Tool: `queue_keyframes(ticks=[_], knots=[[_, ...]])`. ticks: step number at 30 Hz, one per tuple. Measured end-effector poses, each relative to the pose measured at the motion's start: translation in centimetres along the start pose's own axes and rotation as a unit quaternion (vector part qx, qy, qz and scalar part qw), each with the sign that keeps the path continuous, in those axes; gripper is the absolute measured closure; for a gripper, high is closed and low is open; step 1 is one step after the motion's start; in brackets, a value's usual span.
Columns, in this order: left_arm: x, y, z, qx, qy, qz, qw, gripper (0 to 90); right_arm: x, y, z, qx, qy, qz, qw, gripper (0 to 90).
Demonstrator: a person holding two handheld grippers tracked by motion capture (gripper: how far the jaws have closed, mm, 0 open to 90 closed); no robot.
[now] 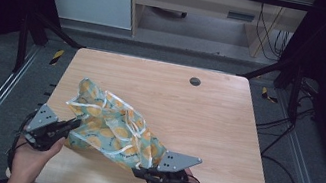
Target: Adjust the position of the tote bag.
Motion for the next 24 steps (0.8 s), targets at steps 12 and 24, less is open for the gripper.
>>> queue_keyframes(ticks=[12,24], knots=[[1.3,0.5,-3.5,-0.054,0.021,-0.01,0.9983,90.0,1.2,1.2,-3.5,-0.035,0.035,0.017,0.9986,90.0],[3.2,2.9,-5.9,-0.131,0.07,-0.007,0.9889,89.5,3.9,1.2,-5.8,-0.076,0.061,-0.018,0.995,90.0]])
Point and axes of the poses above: each handheld gripper's, and its own axes: y roughly forward along the jaws, z roughly out of its top, x roughly to its right, the point moved 2 cm from there along y, roughly forward along the jaws, and after that the axes turned 14 degrees about z, right-handed, at the moved point
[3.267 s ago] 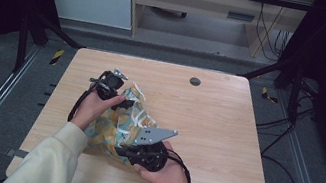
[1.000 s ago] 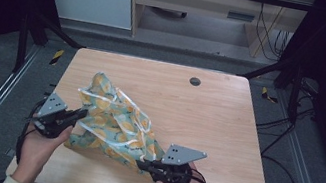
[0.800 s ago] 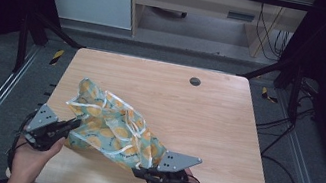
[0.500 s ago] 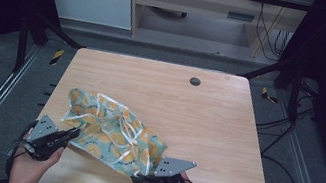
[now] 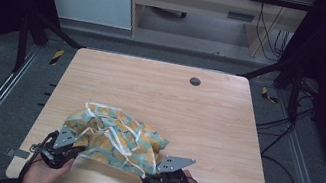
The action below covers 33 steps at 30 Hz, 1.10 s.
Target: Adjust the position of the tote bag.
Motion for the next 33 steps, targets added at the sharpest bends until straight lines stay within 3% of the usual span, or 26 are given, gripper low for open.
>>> queue_keyframes(ticks=[8,13,22,33], knots=[[-0.1,1.0,-0.2,-0.019,0.001,-0.002,0.9998,88.6,1.2,0.9,-0.7,-0.016,0.013,-0.011,0.9997,90.0],[-0.3,1.3,-0.2,-0.016,0.005,-0.007,0.9998,88.4,1.3,1.0,-0.7,-0.019,0.013,-0.023,0.9995,90.0],[-0.5,2.1,-0.3,-0.02,-0.009,-0.031,0.9993,88.5,1.6,1.0,-0.9,-0.033,0.005,-0.042,0.9986,90.0],[-0.4,2.7,-0.3,-0.022,0.0,-0.03,0.9993,87.6,2.2,1.0,-1.0,-0.038,0.015,-0.067,0.9969,90.0]])
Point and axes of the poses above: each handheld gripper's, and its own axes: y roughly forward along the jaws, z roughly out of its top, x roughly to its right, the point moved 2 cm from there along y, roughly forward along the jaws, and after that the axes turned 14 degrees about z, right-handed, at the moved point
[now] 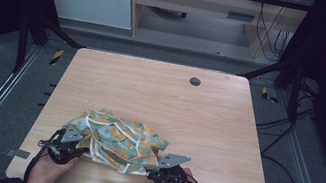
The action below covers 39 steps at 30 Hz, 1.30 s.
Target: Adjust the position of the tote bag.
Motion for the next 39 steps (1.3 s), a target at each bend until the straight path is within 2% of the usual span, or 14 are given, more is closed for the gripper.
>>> queue_keyframes(ticks=[4,10,11,12,13,15,16,20,23,28,31,35,38,39], knots=[[-0.3,0.2,0.1,0.01,-0.017,-0.011,0.9997,87.3,0.1,0.0,0.0,-0.004,-0.005,-0.014,0.9999,90.0],[-0.3,0.0,0.2,0.019,-0.014,-0.008,0.9997,87.8,-0.1,-0.2,0.0,0.001,-0.004,-0.021,0.9998,89.0],[-0.4,-0.2,0.3,0.024,-0.019,-0.008,0.9995,88.1,-0.2,-0.5,0.0,0.006,-0.005,-0.023,0.9997,83.3],[-0.4,-0.2,0.3,0.024,-0.019,-0.008,0.9995,88.2,-0.2,-0.5,0.0,0.006,-0.005,-0.023,0.9997,83.3],[-0.3,-0.3,0.3,0.027,-0.02,-0.008,0.9994,88.2,-0.4,-1.1,0.0,0.014,-0.005,-0.021,0.9997,76.5],[-0.2,-0.4,0.4,0.03,-0.015,-0.011,0.9994,88.3,-0.6,-1.3,0.0,0.018,-0.004,-0.021,0.9996,72.5],[0.0,-0.5,0.4,0.031,-0.014,-0.017,0.9993,88.2,-1.0,-1.9,-0.1,0.023,-0.004,-0.021,0.9995,63.6],[0.1,-0.6,0.5,0.036,-0.01,-0.013,0.9992,88.3,-1.6,-2.6,-0.3,0.029,-0.004,-0.023,0.9993,52.3],[-0.2,-0.8,0.5,0.04,-0.019,-0.011,0.999,88.7,-2.1,-3.8,-0.5,0.032,0.0,-0.028,0.9991,39.9],[-0.3,-1.1,0.6,0.048,-0.022,-0.008,0.9986,88.7,-2.5,-4.9,-0.5,0.044,-0.001,-0.034,0.9984,35.1],[-0.3,-1.5,0.7,0.056,-0.024,-0.008,0.9981,88.7,-2.9,-5.9,0.3,0.058,-0.011,-0.039,0.9975,35.1],[0.0,-1.9,0.7,0.066,-0.024,-0.011,0.9975,88.7,-3.2,-6.1,1.7,0.064,-0.021,-0.036,0.9971,36.4],[0.1,-2.3,0.8,0.074,-0.023,-0.013,0.9969,88.6,-3.5,-5.7,3.8,0.062,-0.041,-0.033,0.9967,37.3],[0.1,-2.5,0.7,0.075,-0.023,-0.015,0.9968,88.5,-3.8,-5.3,5.3,0.064,-0.054,-0.027,0.9961,36.9]])
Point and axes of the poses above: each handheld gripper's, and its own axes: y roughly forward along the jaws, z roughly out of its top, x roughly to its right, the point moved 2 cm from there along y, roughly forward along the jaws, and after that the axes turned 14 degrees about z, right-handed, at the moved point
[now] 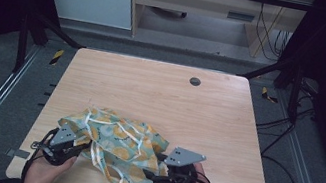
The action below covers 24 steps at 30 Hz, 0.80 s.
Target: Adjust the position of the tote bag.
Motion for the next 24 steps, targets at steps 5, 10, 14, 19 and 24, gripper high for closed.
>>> queue_keyframes(ticks=[5,10,14,19,24], knots=[[-0.2,-0.9,0.1,0.02,-0.008,-0.009,0.9997,88.6,-0.5,2.2,2.8,-0.011,-0.03,0.007,0.9995,33.1],[-0.2,-1.0,0.2,0.023,-0.011,-0.012,0.9996,88.6,-0.4,4.3,3.7,-0.037,-0.031,0.006,0.9988,30.6],[-0.1,-1.0,0.2,0.026,-0.009,-0.015,0.9995,88.6,0.0,6.1,3.6,-0.067,-0.021,-0.013,0.9974,30.1],[-0.1,-1.1,0.3,0.028,-0.007,-0.019,0.9994,88.1,0.3,6.7,3.2,-0.097,-0.019,-0.03,0.9947,42.0],[0.2,-1.0,0.2,0.022,0.004,-0.027,0.9994,88.6,0.9,6.7,2.9,-0.101,-0.017,-0.025,0.9944,79.2]])
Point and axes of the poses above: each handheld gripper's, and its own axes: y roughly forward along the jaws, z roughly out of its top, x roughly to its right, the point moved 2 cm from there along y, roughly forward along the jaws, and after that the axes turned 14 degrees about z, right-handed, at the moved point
